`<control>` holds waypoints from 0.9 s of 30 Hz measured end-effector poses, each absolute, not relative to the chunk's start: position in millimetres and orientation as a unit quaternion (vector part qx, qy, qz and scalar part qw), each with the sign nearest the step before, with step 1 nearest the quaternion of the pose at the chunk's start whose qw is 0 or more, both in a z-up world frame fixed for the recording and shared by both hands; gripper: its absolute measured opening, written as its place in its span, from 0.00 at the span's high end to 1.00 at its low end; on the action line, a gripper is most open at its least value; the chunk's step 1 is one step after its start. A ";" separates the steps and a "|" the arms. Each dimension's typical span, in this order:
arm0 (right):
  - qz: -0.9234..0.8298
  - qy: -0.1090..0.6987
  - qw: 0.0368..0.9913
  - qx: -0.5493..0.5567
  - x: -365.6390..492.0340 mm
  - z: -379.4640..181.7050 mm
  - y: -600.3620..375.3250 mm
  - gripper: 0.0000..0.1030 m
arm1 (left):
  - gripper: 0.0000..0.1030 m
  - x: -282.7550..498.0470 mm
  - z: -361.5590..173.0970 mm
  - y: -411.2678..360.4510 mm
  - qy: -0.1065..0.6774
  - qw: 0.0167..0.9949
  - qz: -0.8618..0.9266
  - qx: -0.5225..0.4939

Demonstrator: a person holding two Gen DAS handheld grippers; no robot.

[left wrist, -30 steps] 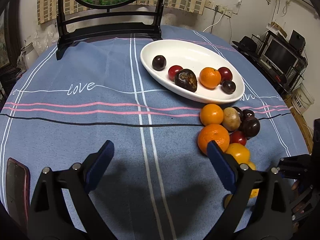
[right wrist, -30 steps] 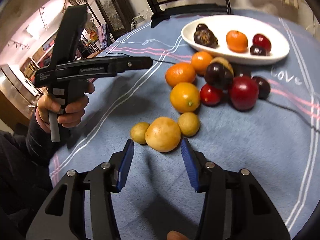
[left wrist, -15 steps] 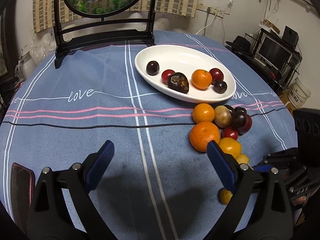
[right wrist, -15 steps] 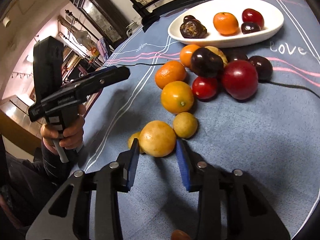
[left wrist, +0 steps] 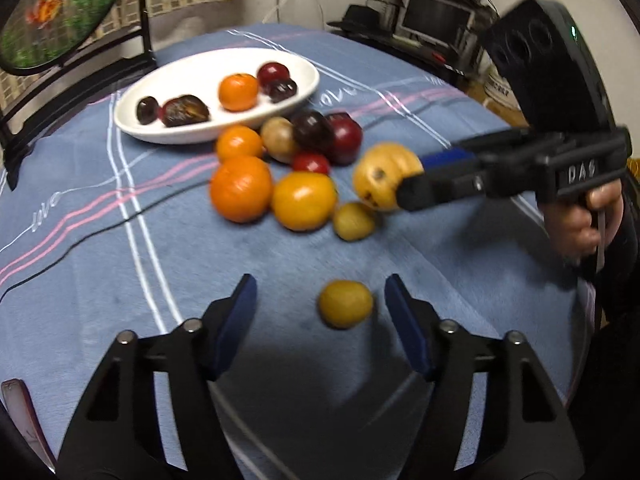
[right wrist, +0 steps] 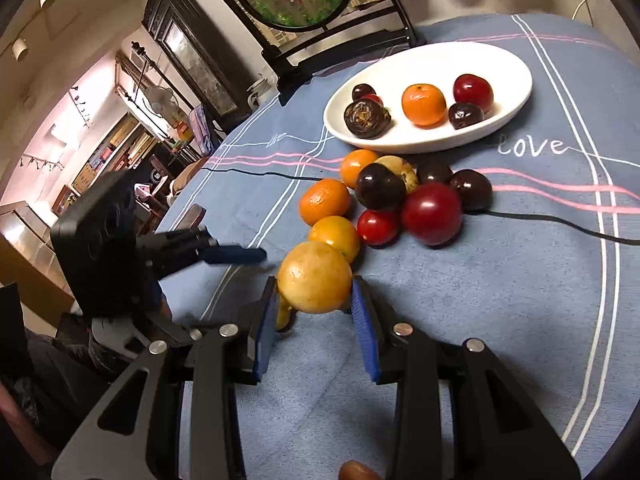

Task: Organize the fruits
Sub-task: 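Grasp a small yellow fruit with the left tool while the right tool grasps a yellow apricot, then place the yellow fruit and apricot onto the white plate, open both tools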

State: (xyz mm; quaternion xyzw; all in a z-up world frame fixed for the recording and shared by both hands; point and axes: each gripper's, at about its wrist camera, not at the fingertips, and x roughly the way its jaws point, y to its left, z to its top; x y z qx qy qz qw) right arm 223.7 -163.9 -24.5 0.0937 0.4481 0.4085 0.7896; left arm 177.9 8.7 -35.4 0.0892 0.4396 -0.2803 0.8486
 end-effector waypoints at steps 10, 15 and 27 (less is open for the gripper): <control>0.406 0.452 0.790 0.087 223.8 -26.1 -159.7 0.64 | 0.54 173.5 -44.9 0.1 0.446 0.841 -0.287 0.106; 0.402 0.452 0.792 0.085 222.6 -26.0 -161.4 0.64 | 0.62 170.8 -46.6 -4.2 0.442 0.842 -0.283 0.122; 0.388 0.432 0.811 0.077 222.7 -17.6 -166.2 0.64 | 0.72 171.5 -37.7 -0.4 0.426 0.859 -0.263 0.109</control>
